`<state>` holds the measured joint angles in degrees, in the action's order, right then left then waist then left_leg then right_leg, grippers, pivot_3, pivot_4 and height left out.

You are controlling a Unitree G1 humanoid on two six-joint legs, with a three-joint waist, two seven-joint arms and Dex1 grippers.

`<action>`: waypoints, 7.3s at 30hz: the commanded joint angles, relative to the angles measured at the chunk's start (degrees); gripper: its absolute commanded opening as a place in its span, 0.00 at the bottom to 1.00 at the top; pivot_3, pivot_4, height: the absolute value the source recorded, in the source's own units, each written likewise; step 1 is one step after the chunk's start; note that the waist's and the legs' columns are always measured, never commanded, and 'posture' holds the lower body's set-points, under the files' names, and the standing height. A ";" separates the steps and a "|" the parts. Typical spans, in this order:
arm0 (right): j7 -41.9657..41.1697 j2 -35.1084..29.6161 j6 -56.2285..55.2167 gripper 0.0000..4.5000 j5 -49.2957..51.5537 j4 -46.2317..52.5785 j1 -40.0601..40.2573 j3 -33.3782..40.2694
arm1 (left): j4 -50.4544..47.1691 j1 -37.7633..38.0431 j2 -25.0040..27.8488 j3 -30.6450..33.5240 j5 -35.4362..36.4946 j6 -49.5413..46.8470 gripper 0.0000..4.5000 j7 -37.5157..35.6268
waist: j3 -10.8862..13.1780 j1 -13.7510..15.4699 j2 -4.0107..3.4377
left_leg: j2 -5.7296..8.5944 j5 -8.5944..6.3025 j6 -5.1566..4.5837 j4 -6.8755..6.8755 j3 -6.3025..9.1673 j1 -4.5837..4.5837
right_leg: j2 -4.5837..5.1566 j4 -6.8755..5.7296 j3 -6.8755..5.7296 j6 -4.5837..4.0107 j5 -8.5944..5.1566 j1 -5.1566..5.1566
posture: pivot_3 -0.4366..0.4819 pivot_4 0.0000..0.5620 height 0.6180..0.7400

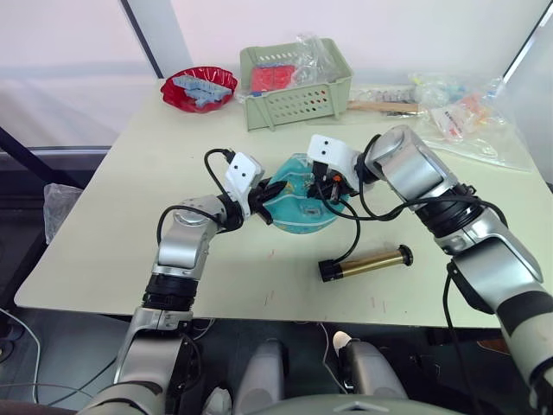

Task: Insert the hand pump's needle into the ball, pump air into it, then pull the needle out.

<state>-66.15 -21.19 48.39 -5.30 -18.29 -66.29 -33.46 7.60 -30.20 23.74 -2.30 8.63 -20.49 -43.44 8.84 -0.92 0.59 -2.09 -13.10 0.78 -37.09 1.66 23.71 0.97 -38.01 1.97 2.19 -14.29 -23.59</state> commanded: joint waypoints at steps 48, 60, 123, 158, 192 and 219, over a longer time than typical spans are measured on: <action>1.31 10.89 -15.52 0.02 -16.93 -27.50 -1.14 -9.73 | 0.60 3.40 0.10 -2.04 0.10 -3.09 0.00 -0.12 | -1.88 -1.43 0.87 | -0.04 -1.07 -1.26 -0.02 -3.15 -2.41 | 0.09 0.07 3.33 0.68 -0.16 0.91 | 0.48 0.27 0.97; 6.08 13.75 -18.91 0.02 -19.21 -36.86 1.32 -9.77 | -0.09 3.59 0.35 -1.91 0.10 -3.79 0.00 -0.23 | -2.22 -1.62 0.84 | -0.09 -1.12 -1.26 0.02 -2.87 -2.54 | 0.05 0.09 3.10 0.69 -0.23 1.02 | 0.48 0.27 0.97; 11.57 -8.43 -27.24 0.81 26.44 40.82 66.56 54.16 | 6.62 -0.62 0.37 -3.57 -0.94 0.66 0.00 -3.25 | -0.17 0.51 0.16 | 0.08 -1.08 -1.25 -0.04 -1.51 -0.63 | 0.14 0.84 1.46 0.81 -0.20 0.44 | 0.48 0.27 0.97; -0.56 -7.98 -50.26 1.00 46.17 38.03 92.99 68.15 | 34.88 -15.73 -2.66 -6.18 -6.14 21.32 0.19 -11.70 | -0.20 3.03 0.10 | 0.12 -1.07 -1.26 -0.34 -1.31 -0.84 | 0.10 1.00 1.42 0.65 -0.34 1.00 | 0.48 0.27 0.97; -4.51 -8.58 -53.97 1.00 45.52 31.17 86.82 63.24 | 5.27 -4.38 5.64 6.21 9.90 11.14 0.98 -15.66 | 0.13 1.48 0.17 | 0.10 -1.07 -1.25 -0.35 -1.21 -0.04 | 0.04 0.96 1.35 0.73 -0.13 0.34 | 0.48 0.27 0.97; -13.40 -16.98 -59.55 1.00 43.67 8.28 86.37 69.78 | -7.97 34.94 14.95 20.75 16.56 9.89 0.98 -15.31 | 0.20 0.28 0.23 | -0.08 -1.06 -1.25 -0.47 -2.12 -1.03 | 0.04 0.23 2.17 0.66 -0.41 0.56 | 0.48 0.27 0.97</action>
<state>-78.59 -37.09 -10.17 37.09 -9.63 19.92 33.81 -0.28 4.03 37.80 16.18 24.21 -11.90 -58.01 9.04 -0.64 0.81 -2.18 -14.16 -0.47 -37.55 -0.47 22.69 1.00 -37.78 4.14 2.85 -14.70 -23.04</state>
